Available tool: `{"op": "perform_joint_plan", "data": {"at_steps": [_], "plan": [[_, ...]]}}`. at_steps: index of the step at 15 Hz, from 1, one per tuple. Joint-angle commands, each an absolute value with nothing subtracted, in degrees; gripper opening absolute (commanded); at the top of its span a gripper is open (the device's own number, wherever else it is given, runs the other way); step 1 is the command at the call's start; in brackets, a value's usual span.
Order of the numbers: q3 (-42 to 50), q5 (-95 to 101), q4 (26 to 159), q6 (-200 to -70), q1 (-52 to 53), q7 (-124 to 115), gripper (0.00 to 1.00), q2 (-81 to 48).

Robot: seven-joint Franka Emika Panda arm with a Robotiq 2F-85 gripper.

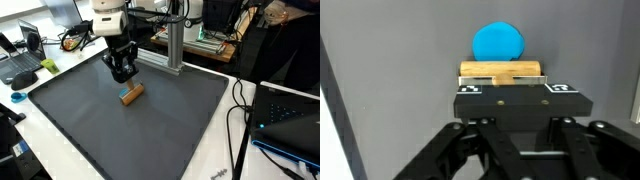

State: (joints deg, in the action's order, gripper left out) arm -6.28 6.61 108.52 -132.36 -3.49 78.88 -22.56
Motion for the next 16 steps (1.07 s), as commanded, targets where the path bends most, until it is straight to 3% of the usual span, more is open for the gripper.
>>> {"op": "perform_joint_plan", "data": {"at_steps": [1, 8, 16], "plan": [[-5.5, 6.2, 108.2, -133.2, -3.8, 79.4, 0.22, -24.9], [-9.4, -7.4, 110.5, -132.1, -6.8, 85.6, 0.22, -16.7], [-4.7, -1.4, 113.7, -125.2, -1.2, 58.2, 0.22, -4.0]]}}
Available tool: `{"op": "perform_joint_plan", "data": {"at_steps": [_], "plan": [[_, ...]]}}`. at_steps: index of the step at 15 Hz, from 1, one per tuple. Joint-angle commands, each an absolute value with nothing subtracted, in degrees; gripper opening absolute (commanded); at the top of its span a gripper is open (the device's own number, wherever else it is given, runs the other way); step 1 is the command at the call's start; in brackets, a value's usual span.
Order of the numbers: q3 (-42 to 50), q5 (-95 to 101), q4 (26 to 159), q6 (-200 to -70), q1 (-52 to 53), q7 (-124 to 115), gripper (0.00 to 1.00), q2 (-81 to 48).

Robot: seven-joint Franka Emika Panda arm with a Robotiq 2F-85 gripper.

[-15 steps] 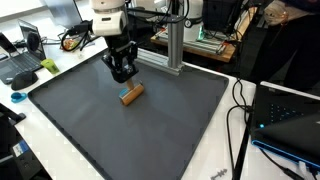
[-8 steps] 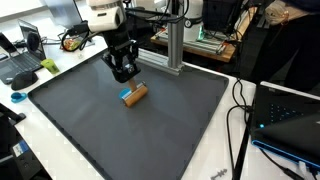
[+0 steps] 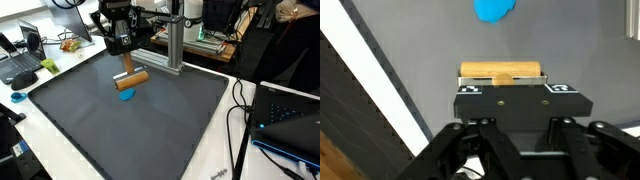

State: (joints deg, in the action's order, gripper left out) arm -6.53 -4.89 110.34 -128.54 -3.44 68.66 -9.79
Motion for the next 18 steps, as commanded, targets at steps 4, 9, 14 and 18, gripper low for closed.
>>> {"op": "perform_joint_plan", "data": {"at_steps": [4, 9, 14, 18], "plan": [[-4.3, 2.9, 116.0, -120.7, 0.1, 42.6, 0.22, 0.3], [-3.3, 4.2, 121.7, -119.4, -0.2, 27.1, 0.22, 5.3], [-1.7, 4.9, 128.2, -117.5, -0.7, 12.6, 0.22, 10.0], [-2.0, 7.7, 133.4, -114.3, -0.7, 2.3, 0.22, 15.0]]}}
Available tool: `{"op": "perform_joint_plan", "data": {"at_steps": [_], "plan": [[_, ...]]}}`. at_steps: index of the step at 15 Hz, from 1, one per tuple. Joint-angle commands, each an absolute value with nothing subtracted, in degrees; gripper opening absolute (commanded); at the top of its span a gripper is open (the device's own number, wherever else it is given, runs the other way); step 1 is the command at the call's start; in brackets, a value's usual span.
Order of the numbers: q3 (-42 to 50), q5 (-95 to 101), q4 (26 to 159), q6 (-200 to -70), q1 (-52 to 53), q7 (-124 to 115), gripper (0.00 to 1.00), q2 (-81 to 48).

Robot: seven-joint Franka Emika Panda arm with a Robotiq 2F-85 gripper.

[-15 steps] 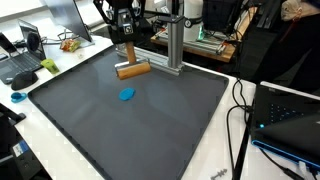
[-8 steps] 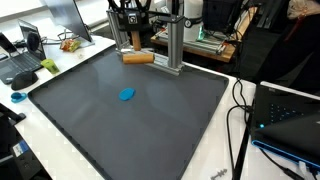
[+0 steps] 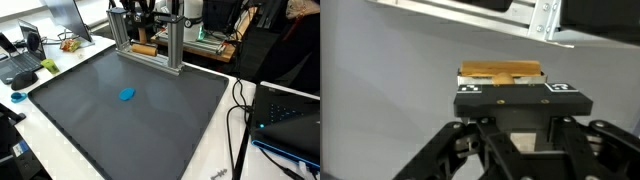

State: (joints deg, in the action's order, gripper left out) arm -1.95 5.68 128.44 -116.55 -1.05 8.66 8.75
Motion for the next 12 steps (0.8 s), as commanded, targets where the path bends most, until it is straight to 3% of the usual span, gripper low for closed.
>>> {"op": "perform_joint_plan", "data": {"at_steps": [1, 12], "plan": [[-2.1, 7.7, 134.7, -113.8, -0.7, 0.5, 0.22, 16.6], [-3.1, 6.2, 146.8, -116.7, -0.2, -6.2, 0.22, 29.9]]}}
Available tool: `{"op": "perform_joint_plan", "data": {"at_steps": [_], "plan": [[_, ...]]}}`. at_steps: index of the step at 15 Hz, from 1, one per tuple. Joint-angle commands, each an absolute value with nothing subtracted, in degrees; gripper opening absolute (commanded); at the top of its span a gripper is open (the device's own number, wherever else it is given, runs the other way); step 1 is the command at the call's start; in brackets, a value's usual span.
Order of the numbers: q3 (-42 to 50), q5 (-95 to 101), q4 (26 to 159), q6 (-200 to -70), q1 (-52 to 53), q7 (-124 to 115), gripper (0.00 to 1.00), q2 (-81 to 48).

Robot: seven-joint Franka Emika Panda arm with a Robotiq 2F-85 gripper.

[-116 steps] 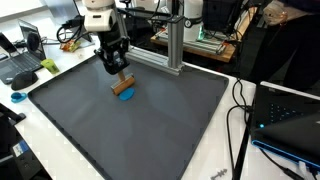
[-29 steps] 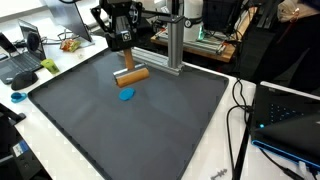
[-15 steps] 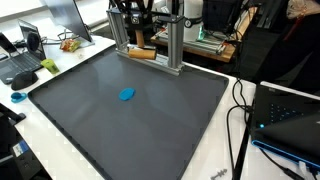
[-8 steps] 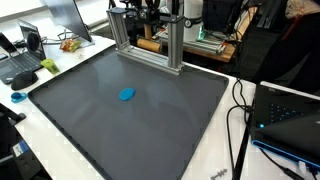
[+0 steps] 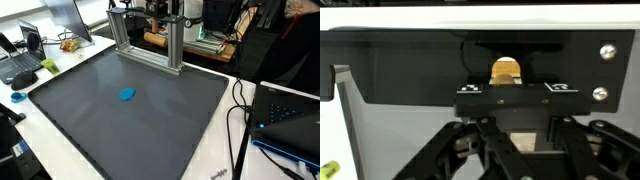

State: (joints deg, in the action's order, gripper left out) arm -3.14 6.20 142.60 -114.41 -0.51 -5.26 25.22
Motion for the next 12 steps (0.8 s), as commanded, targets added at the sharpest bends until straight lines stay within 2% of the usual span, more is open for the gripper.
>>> {"op": "perform_joint_plan", "data": {"at_steps": [1, 12], "plan": [[-2.8, 6.0, 148.0, -117.7, -0.2, -5.8, 0.22, 30.6], [0.0, 3.1, 155.8, -123.7, -0.4, -3.7, 0.22, 37.0]]}}
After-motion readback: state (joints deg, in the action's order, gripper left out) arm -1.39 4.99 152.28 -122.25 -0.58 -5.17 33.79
